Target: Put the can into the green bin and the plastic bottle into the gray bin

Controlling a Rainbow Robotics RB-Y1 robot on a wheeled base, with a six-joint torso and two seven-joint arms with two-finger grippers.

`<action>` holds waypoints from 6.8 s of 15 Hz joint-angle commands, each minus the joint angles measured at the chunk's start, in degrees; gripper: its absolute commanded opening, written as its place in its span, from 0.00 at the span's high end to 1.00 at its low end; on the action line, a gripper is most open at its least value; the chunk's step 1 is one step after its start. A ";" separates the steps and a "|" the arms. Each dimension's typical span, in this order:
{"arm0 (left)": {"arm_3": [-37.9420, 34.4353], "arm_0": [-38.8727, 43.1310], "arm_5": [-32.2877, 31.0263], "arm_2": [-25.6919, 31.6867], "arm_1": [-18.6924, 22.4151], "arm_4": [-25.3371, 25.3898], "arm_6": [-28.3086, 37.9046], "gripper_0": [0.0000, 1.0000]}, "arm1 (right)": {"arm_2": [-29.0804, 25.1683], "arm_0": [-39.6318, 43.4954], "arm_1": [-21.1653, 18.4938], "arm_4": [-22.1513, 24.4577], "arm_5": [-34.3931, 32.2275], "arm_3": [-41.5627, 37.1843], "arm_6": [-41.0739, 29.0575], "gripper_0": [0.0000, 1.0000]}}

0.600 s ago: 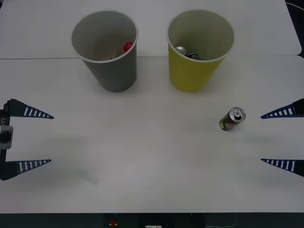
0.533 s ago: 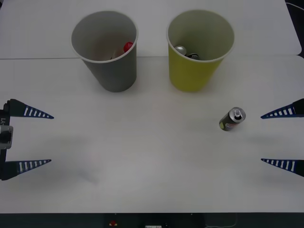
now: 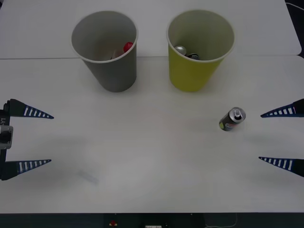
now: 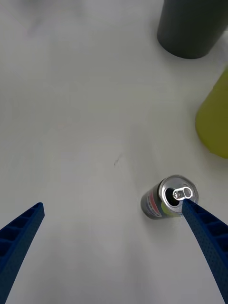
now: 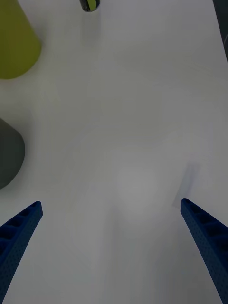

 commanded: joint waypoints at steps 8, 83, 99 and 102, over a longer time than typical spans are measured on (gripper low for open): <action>0.00 0.00 0.00 0.00 0.00 0.00 0.00 0.00 | -0.02 10.28 0.22 -10.23 14.54 0.82 4.47 0.00; 0.00 0.00 0.00 0.00 0.00 0.00 0.00 0.00 | 6.31 -6.94 18.86 -2.23 10.76 7.76 -19.35 1.00; 0.00 0.00 0.00 0.00 0.00 0.00 0.00 0.00 | -3.62 -27.77 13.85 21.50 -12.00 -11.66 -74.02 1.00; 0.00 0.00 0.00 0.00 0.00 0.00 0.00 0.00 | -0.19 -37.18 12.88 21.59 -15.96 -5.24 -73.93 1.00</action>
